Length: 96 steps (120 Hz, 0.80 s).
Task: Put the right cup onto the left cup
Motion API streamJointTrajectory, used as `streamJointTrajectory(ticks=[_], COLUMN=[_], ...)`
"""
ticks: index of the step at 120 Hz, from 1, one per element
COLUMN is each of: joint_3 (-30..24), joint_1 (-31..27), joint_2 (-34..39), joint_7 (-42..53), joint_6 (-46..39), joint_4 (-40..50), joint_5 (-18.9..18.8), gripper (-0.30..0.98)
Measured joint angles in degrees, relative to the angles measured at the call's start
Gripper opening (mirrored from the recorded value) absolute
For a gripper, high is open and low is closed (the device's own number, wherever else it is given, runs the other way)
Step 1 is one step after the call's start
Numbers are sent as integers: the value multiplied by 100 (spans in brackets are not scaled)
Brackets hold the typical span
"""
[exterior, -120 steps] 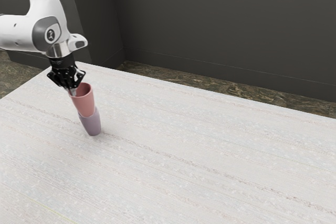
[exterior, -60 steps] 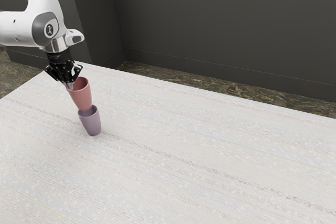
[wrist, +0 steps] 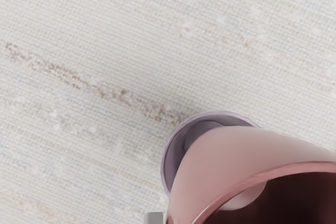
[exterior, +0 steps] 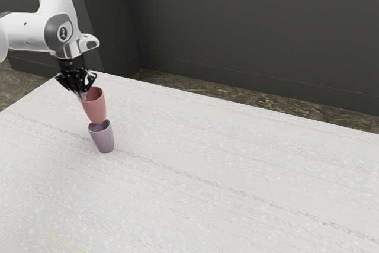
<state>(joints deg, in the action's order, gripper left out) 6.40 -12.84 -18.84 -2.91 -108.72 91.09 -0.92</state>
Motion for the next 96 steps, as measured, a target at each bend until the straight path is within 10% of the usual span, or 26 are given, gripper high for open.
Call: streamJointTrajectory(ticks=[96], joint_3=[0], joint_1=[0], joint_2=[-54], joint_7=[78], joint_6=[-54], joint_4=[128], joint_5=[23], gripper=[-10])
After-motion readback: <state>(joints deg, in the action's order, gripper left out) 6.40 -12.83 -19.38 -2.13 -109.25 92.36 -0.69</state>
